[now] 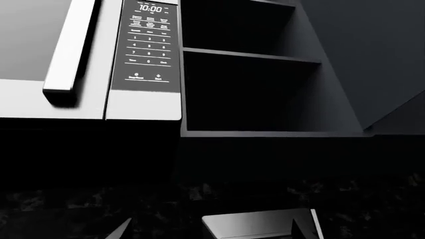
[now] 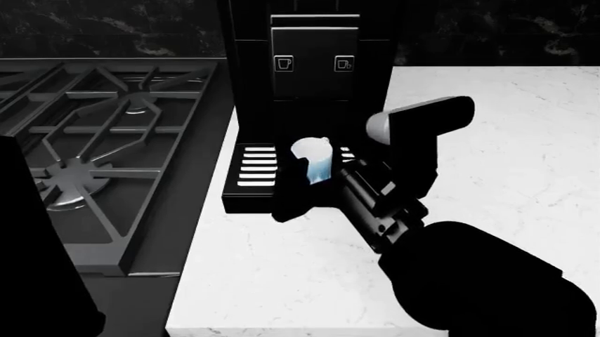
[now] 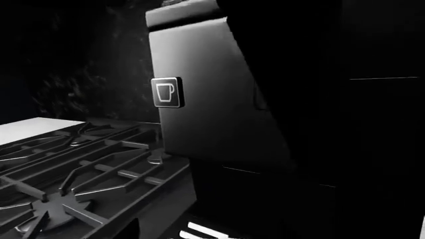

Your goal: Pick the mug from the cabinet, place it under the coffee machine dispenser, and press the start button.

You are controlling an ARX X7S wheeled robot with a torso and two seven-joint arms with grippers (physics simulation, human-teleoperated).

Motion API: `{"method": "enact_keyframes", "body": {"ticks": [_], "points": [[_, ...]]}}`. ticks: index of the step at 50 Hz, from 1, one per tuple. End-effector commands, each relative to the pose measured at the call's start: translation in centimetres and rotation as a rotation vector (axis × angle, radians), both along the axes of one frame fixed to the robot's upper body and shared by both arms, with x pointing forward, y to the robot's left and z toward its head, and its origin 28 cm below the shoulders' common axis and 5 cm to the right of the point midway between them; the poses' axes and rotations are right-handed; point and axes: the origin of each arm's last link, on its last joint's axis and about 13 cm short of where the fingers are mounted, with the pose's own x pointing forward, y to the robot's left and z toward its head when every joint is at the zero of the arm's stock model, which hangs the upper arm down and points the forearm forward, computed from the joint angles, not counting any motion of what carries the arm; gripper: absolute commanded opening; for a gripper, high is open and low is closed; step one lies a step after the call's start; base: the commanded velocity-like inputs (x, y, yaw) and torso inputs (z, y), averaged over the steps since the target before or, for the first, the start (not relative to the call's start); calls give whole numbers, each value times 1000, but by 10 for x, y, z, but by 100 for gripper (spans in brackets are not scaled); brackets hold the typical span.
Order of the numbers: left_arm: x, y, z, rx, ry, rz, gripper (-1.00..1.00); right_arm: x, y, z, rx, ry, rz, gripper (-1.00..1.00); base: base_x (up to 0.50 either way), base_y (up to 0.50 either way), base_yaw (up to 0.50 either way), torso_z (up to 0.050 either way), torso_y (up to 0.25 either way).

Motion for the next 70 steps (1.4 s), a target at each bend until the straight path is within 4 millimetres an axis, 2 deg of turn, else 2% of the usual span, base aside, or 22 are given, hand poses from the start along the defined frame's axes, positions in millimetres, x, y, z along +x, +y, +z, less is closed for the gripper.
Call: {"method": "enact_keyframes", "body": {"ticks": [1,10,11,19,31,50,55,70], "points": [[0,0,0,0,-1,0,100,-17,-4,17,-3,-37,6,100,0,0,0,0,0],[0,0,0,-1,0,-2,100,-31,-13,20,-14,-85,-9,100,0,0,0,0,0],[0,0,0,-2,0,-1,100,-33,-13,21,-13,-94,1,-100,0,0,0,0,0],[0,-1,-1,-1,3,-1,100,-32,-12,27,-19,-185,-6,-100,0,0,0,0,0],[0,-1,-1,-3,8,-2,100,-14,-14,45,-38,-285,-41,-100,0,0,0,0,0],[-1,0,-1,-6,10,-4,100,2,-11,55,-48,-302,-44,-100,0,0,0,0,0],[-1,0,0,-7,9,-3,100,6,-12,52,-66,-291,-59,-100,0,0,0,0,0],[-1,0,-1,-4,10,-3,100,1,-19,38,-105,-247,-99,-100,0,0,0,0,0]]}}
